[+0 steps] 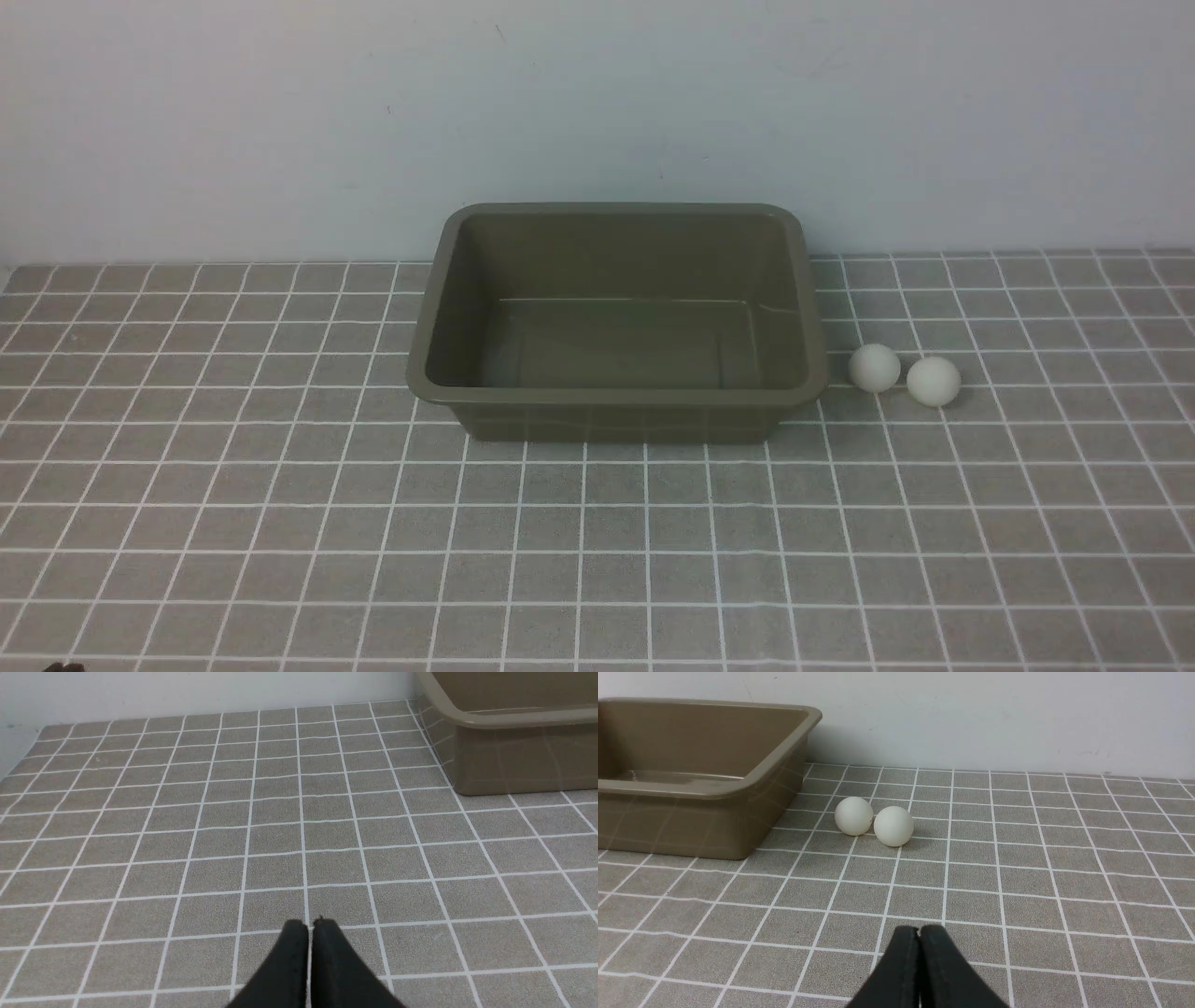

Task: Put the table tennis balls into the box on the grey coffee tablecloth.
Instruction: 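Reach for and grasp a ping pong ball on the table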

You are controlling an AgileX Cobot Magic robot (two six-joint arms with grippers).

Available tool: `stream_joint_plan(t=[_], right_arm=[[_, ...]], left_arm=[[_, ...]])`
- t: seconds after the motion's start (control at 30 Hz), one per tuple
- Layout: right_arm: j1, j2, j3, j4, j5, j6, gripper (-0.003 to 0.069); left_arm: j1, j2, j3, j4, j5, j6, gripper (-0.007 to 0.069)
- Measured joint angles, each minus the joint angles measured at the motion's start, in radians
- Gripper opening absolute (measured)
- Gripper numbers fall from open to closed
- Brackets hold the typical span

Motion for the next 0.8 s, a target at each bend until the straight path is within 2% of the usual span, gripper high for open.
stream_joint_plan(t=[0.73,0.8], right_arm=[[0.0,0.0,0.0,0.0,0.0,0.0,-0.0015],[0.0,0.0,0.0,0.029,-0.016,0.015,-0.0015]], left_arm=[[0.0,0.0,0.0,0.0,0.0,0.0,-0.0003],[0.0,0.0,0.0,0.0,0.0,0.0,-0.0003]])
